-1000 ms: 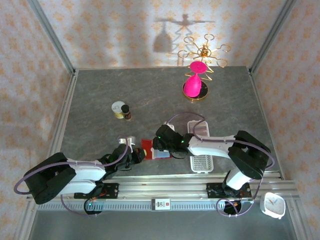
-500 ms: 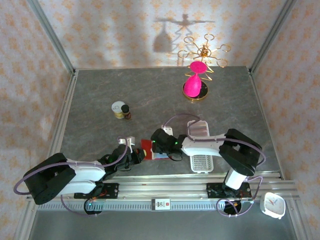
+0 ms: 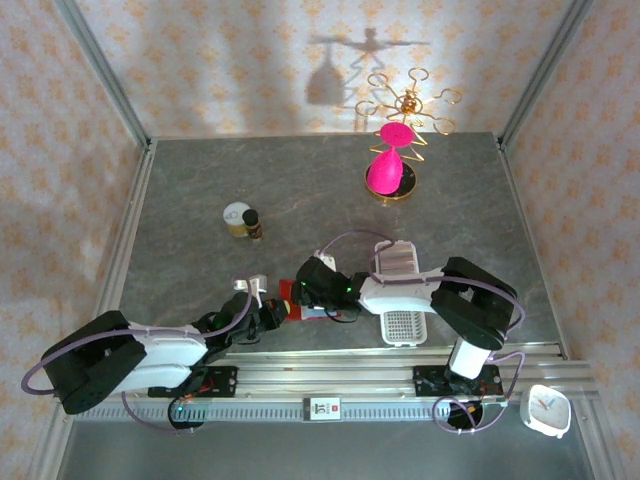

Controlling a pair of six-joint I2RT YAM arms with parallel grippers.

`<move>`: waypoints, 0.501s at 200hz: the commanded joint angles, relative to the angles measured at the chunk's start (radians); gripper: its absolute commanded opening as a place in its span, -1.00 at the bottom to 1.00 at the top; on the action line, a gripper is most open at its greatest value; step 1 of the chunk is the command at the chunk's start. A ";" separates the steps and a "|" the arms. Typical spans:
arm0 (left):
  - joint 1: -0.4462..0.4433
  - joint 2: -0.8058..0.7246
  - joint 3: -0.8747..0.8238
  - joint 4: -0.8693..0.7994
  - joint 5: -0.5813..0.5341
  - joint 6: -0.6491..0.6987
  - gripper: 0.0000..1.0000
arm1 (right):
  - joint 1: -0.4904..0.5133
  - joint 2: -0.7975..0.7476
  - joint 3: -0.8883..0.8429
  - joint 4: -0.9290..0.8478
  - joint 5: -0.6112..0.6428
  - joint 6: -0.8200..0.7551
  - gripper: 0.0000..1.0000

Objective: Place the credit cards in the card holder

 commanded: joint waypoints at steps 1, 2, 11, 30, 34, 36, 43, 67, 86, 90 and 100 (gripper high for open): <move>-0.007 -0.007 -0.027 0.009 -0.016 -0.001 -0.90 | 0.009 -0.008 -0.028 0.077 -0.071 0.047 0.10; -0.007 -0.007 -0.027 0.009 -0.016 -0.001 -0.90 | 0.009 -0.008 -0.028 0.079 -0.072 0.049 0.10; -0.007 -0.007 -0.028 0.011 -0.014 -0.003 -0.92 | 0.009 -0.009 -0.030 0.094 -0.080 0.055 0.10; -0.007 -0.006 -0.032 0.015 -0.011 -0.003 -0.92 | 0.009 -0.018 -0.037 0.127 -0.093 0.069 0.10; -0.007 -0.006 -0.032 0.015 -0.011 -0.004 -0.92 | 0.009 -0.022 -0.041 0.136 -0.095 0.073 0.10; -0.006 -0.006 -0.032 0.015 -0.011 -0.004 -0.92 | 0.009 -0.024 -0.043 0.140 -0.096 0.074 0.10; -0.007 -0.006 -0.033 0.017 -0.012 -0.006 -0.93 | 0.009 -0.030 -0.049 0.152 -0.096 0.083 0.10; -0.006 -0.007 -0.044 0.033 -0.010 -0.013 -0.92 | 0.008 -0.036 -0.062 0.196 -0.105 0.109 0.10; -0.007 -0.014 -0.056 0.043 -0.014 -0.021 -0.90 | 0.008 -0.024 -0.054 0.207 -0.113 0.116 0.10; -0.007 -0.016 -0.057 0.041 -0.014 -0.022 -0.89 | 0.009 -0.022 -0.053 0.211 -0.114 0.120 0.10; -0.007 -0.023 -0.061 0.039 -0.017 -0.025 -0.89 | 0.008 -0.022 -0.056 0.222 -0.114 0.127 0.10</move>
